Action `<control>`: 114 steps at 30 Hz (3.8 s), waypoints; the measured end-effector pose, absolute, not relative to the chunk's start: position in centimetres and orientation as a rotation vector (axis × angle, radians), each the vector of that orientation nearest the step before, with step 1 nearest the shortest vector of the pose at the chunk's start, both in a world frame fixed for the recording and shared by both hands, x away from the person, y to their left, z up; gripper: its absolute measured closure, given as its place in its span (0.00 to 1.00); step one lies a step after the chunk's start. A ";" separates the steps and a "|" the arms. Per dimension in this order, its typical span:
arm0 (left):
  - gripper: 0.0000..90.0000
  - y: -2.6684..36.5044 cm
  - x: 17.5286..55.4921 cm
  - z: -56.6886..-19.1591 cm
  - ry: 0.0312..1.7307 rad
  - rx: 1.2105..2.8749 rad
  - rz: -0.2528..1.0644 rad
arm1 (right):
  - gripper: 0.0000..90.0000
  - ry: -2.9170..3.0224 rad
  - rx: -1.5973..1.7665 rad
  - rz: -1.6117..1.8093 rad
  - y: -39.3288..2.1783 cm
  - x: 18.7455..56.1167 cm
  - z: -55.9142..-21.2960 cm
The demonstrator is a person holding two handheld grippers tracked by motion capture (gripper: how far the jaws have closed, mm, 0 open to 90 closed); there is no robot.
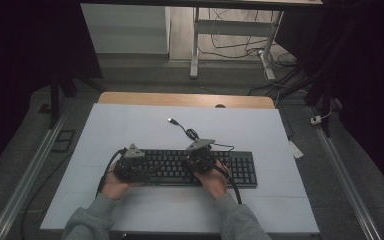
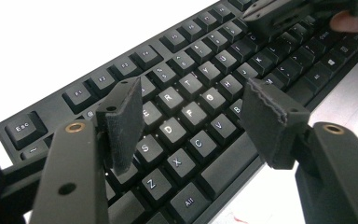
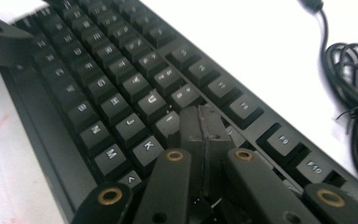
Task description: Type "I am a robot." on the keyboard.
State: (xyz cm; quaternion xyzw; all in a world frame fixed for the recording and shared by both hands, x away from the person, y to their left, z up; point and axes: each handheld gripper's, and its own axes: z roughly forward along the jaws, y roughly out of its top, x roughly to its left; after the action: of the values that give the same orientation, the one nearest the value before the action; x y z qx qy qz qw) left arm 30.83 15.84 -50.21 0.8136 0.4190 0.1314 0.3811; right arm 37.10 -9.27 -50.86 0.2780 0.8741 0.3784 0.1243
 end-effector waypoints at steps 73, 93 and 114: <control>0.99 13.5 33.7 -51.3 1.067 2.098 0.324 | 0.61 2.507 0.721 1.262 -15.7 33.0 -49.9; 0.99 12.5 34.0 -52.2 1.080 2.144 0.345 | 0.61 2.506 0.720 1.257 -15.6 32.9 -49.9; 0.63 15.3 32.7 -49.5 1.086 1.990 0.349 | 0.60 2.484 0.719 1.262 -15.9 33.0 -49.6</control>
State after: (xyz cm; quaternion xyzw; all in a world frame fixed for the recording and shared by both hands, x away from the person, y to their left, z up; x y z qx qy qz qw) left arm 32.74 15.31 -49.50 0.7908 0.4315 0.1385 0.4113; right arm 32.98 -15.91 -49.62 0.2478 0.8557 0.4348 0.1314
